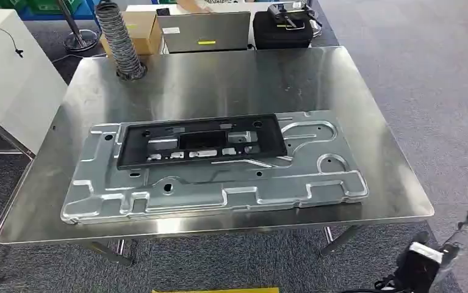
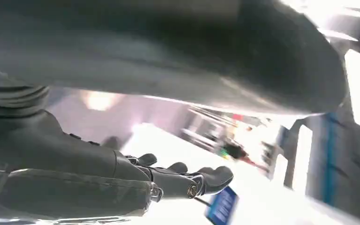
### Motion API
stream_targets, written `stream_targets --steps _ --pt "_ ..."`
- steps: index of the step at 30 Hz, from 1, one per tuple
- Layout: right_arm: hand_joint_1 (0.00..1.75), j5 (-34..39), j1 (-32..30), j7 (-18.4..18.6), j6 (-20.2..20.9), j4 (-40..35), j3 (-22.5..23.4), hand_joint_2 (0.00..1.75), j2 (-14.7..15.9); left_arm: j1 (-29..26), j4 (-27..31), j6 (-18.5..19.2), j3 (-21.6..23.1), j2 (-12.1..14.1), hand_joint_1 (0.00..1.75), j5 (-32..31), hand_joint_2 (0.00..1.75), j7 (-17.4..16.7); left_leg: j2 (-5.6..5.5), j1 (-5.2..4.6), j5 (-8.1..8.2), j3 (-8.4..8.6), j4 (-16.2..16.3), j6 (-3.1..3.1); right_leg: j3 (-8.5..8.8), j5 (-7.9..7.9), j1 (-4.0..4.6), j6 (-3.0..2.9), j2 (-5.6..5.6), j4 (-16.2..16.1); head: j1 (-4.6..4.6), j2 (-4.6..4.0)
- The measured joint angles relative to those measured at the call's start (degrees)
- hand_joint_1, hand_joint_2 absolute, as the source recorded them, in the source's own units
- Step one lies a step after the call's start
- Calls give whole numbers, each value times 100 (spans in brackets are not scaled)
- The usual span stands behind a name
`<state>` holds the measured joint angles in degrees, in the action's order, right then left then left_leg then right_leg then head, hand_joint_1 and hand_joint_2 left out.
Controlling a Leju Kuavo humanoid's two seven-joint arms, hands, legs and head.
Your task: Take the parts from the cabinet and place them on the table.
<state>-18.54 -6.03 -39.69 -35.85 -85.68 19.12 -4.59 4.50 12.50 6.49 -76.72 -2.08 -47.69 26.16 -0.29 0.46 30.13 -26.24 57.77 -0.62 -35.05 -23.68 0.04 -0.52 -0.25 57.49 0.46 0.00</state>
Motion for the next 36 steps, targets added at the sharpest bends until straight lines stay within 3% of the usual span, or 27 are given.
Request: stream_targets --steps 3,5,6,7,9,10,11,12,13,14,15,16,19,20,21,22,24,25,26,27,28,29,30,31,33,35,36 --pt "0 -50 74 -11 83 628 228 0 -33 6 0 0 22 -11 0 -33 0 -11 -4 -48 -19 -29 -127 78 -19 120 -17 107 -11 0 -13 0" --pt "0 -28 140 -9 87 1236 392 0 -31 1 -2 0 48 -35 0 -57 0 -50 39 10 -148 -79 -198 181 -47 131 -29 174 12 28 -4 0" --pt "0 -46 194 -9 72 1742 491 0 -11 11 -2 0 57 -68 0 -81 0 -70 56 3 -210 -143 -199 232 -116 -131 -32 202 20 174 -9 0" --pt "0 -39 249 -4 39 2207 557 0 20 16 -2 0 63 -70 0 -85 0 -70 57 2 -272 -236 -197 273 -241 -522 -51 228 25 541 33 0" --pt "0 -59 272 -7 4 2792 570 0 57 -7 -2 0 68 -87 0 -90 0 -70 64 -15 -384 -390 -185 273 -450 -1073 -81 278 24 1351 35 0" --pt "0 -98 302 -9 7 3065 595 0 70 -14 -2 0 68 -92 0 -92 0 -70 77 -16 -443 -477 -167 265 -482 -1127 -89 297 23 1653 39 0" --pt "0 -120 347 -9 -28 3388 636 0 81 -18 -2 0 70 -94 0 -96 0 -70 78 -15 -493 -558 -147 252 -422 -1007 -98 307 22 1721 37 0" --pt "0 -146 410 -9 -98 3728 656 0 113 -24 -2 0 70 -103 0 -105 0 -61 80 -12 -535 -642 -119 240 -248 -804 -106 308 22 1573 37 0" --pt "0 -201 496 -9 -164 4181 667 0 169 -25 -2 0 72 -122 0 -116 0 -55 83 -10 -576 -736 -82 219 86 -562 -114 295 22 1132 39 0" --pt "0 -282 568 13 -206 4589 673 0 212 -22 -2 0 74 -136 0 -138 0 -52 83 -9 -612 -800 -54 199 452 -465 -119 273 21 618 39 0" --pt "0 -383 639 77 -252 4976 682 0 265 -17 -2 0 77 -142 0 -155 0 -52 82 -10 -645 -834 -20 174 771 -624 -116 238 20 108 37 0" --pt "0 -499 688 199 -282 5389 682 0 313 -21 -2 0 87 -155 0 -173 0 -55 81 -28 -678 -867 -5 134 918 -714 -73 216 31 -193 28 0" --pt "0 -956 696 1134 -317 6250 647 0 389 -25 -2 -2 94 -168 0 -221 0 -70 78 7 -815 -856 -56 15 852 -622 -22 110 30 -153 42 0" --pt "0 -1133 689 1573 -264 6440 597 0 393 -48 -2 -7 94 -166 0 -234 0 -72 71 -2 -827 -878 -45 -21 818 -526 -86 46 15 -233 46 0" --pt "0 -1341 699 2024 -141 6635 503 0 391 -49 -2 -13 96 -166 0 -269 0 -74 58 21 -593 -948 78 -39 761 -456 -71 10 -8 -233 33 0" --pt "0 -1463 694 2318 -50 6763 410 0 391 -47 -2 -17 98 -166 0 -275 0 -83 53 24 -214 -1030 368 -58 676 -399 -71 -38 -3 -226 17 0" --pt "0 -1563 693 2562 57 6986 256 0 389 -39 -4 -17 105 -177 0 -295 0 -87 54 27 423 -1227 1212 -88 500 -276 -47 -60 -5 -211 13 0" --pt "0 -1595 696 2601 87 7062 210 0 387 -37 -4 -17 105 -179 0 -295 0 -87 54 27 537 -1277 1572 -97 407 -208 -35 -63 -5 -201 11 0" --pt "0 -1609 698 2627 94 7114 173 0 385 -37 -4 -20 105 -179 0 -295 0 -87 54 26 463 -1232 1718 -94 313 -149 -26 -60 -6 -188 11 0" --pt "0 -1611 699 2647 94 7163 135 0 385 -36 -4 -26 105 -179 0 -295 0 -87 54 25 259 -1083 1641 -85 224 -89 -21 -50 -4 -163 11 0" --pt "0 -1611 700 2651 103 7215 107 0 385 -30 -4 -26 105 -179 0 -295 0 -87 53 23 -12 -782 1298 -65 118 -35 -19 -34 -5 -126 11 0" --pt "0 -1611 702 2638 116 7241 90 0 382 -21 -4 -28 107 -179 0 -304 0 -85 52 20 -143 -435 844 -37 36 4 -19 -15 -3 -87 11 0" --pt "0 -1611 713 2608 135 7252 72 0 380 -4 -4 -28 111 -177 0 -323 0 -85 48 16 -76 -21 290 4 -25 48 -21 5 -3 -36 7 0" --pt "0 -1609 715 2577 164 7261 57 0 378 20 -2 -28 118 -175 0 -328 0 -85 48 -27 110 238 -193 21 -82 80 10 40 1 6 7 0" --pt "0 -1609 729 2544 192 7294 44 0 378 28 -4 -26 142 -175 0 -352 0 -76 47 -43 105 170 -210 84 -88 180 -15 112 -10 -4 -10 0" --pt "0 -1600 730 2546 225 7329 42 0 389 16 -4 -26 155 -181 0 -385 0 -83 63 -30 -20 101 -215 189 -122 276 -13 194 2 -30 -15 0" --pt "0 -1598 739 2546 238 7348 42 0 389 25 -4 -26 162 -184 0 -387 0 -85 97 -13 -91 28 -219 231 -170 100 -44 223 23 58 -42 2"
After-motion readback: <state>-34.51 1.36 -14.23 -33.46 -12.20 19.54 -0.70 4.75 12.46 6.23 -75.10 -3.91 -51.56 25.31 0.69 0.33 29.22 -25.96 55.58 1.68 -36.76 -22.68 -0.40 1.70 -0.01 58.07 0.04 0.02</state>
